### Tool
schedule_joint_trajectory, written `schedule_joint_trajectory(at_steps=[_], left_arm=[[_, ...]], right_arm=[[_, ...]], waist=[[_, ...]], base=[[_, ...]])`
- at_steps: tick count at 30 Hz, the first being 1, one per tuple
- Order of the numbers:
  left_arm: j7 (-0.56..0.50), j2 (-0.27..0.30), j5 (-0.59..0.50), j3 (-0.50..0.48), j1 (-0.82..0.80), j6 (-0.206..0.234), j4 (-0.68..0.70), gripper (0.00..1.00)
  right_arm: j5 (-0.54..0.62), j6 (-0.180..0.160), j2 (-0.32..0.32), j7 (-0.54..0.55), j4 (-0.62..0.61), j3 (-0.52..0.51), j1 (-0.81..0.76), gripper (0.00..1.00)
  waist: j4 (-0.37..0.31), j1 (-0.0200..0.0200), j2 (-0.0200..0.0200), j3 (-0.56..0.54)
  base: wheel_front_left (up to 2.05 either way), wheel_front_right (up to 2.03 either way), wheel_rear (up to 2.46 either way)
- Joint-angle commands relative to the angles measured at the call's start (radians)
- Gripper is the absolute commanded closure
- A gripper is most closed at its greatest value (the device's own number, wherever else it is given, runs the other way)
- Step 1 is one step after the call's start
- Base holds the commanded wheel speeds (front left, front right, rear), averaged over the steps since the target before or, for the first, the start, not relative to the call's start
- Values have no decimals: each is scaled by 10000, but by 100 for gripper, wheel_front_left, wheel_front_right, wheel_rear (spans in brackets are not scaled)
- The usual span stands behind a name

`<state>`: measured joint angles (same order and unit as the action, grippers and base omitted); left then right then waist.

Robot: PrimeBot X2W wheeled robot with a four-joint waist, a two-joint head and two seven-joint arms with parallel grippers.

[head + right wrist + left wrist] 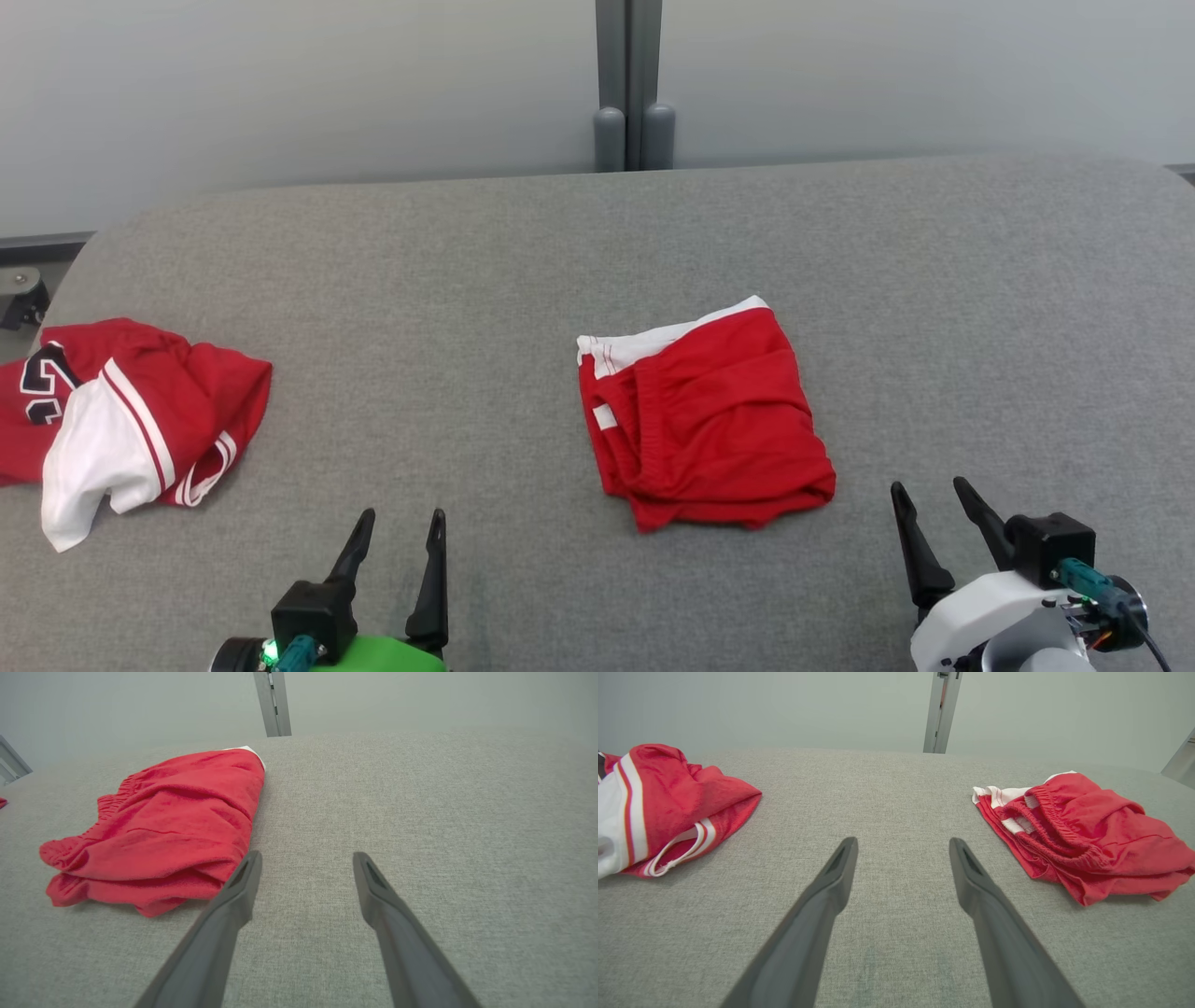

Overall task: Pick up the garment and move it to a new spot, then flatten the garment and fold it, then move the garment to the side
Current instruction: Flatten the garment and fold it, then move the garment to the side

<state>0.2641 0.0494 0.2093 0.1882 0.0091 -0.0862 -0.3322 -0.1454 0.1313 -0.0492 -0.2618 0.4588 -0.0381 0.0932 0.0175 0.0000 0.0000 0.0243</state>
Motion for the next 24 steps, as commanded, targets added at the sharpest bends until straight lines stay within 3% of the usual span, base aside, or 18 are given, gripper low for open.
schedule_joint_trajectory(at_steps=[1,10,20,21,22,23,24], left_arm=[[2,30,56,4,2,-15,25,0],[2,29,109,248,-792,-125,120,0],[2,28,320,520,-1588,-252,-73,0],[2,29,414,515,-1636,-261,-78,0],[2,28,437,522,-1669,-268,-78,0],[2,26,454,532,-1687,-262,-79,0],[2,28,461,526,-1687,-265,-83,0]], right_arm=[[-44,-12,-34,-44,-19,42,125,0],[157,-12,-36,-42,647,422,1806,0],[457,-12,-36,102,3383,592,4260,0],[404,-12,-38,91,3652,662,4377,7],[356,-12,-38,89,3876,742,4439,25],[266,-12,-35,88,4116,850,4490,55],[223,-12,-29,92,4276,928,4500,63]], waist=[[63,0,0,83],[534,0,0,1130],[1189,0,0,2425],[1219,0,0,2482],[1233,0,0,2515],[1234,0,0,2539],[1218,0,0,2551]], base=[[0,0,0],[0,0,0],[0,0,0],[0,0,0],[0,0,0],[0,0,0],[0,0,0]])
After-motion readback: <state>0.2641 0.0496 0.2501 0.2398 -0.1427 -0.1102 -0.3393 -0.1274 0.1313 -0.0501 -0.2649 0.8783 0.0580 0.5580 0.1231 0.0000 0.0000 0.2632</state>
